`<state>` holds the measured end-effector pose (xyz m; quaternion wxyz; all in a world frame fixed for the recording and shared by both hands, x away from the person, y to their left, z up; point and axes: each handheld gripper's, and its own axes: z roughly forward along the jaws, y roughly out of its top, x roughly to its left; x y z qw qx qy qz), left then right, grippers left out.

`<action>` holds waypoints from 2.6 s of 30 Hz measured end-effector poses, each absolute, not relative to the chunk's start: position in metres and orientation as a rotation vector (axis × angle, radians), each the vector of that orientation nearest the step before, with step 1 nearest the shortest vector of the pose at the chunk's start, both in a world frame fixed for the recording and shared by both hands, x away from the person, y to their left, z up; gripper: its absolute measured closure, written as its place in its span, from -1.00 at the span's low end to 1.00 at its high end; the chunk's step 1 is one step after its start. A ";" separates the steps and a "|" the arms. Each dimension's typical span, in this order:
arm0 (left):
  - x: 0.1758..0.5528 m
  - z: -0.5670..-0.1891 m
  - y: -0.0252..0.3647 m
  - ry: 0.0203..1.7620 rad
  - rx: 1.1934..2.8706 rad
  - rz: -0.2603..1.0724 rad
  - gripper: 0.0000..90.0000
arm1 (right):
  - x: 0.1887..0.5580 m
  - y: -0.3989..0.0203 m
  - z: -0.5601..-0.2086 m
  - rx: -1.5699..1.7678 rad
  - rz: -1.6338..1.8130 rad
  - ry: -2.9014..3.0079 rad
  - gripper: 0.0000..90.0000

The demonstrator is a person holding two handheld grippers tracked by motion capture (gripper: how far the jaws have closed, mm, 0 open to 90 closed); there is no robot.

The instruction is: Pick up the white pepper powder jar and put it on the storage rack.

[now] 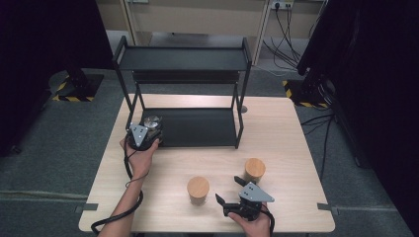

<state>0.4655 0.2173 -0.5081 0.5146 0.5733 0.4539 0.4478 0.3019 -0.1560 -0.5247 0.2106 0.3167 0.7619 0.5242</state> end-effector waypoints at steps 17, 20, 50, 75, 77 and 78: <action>0.469 -0.512 0.218 1.097 1.380 1.071 -0.23 | 0.302 -0.156 -0.525 0.879 1.457 2.117 -0.81; 0.469 -0.512 0.218 1.101 1.376 1.067 -0.23 | 0.302 -0.156 -0.525 0.878 1.456 2.117 -0.81; 0.471 -0.512 0.219 1.111 1.386 1.033 -0.29 | 0.301 -0.156 -0.525 0.869 1.453 2.121 -0.81; 0.459 -0.509 0.213 1.093 1.381 1.006 -0.59 | 0.301 -0.155 -0.525 0.865 1.450 2.122 -0.81; 0.458 -0.508 0.213 1.096 1.377 1.004 -0.61 | 0.301 -0.155 -0.525 0.865 1.450 2.123 -0.81; 0.457 -0.508 0.213 1.096 1.374 1.004 -0.62 | 0.301 -0.155 -0.525 0.866 1.450 2.123 -0.81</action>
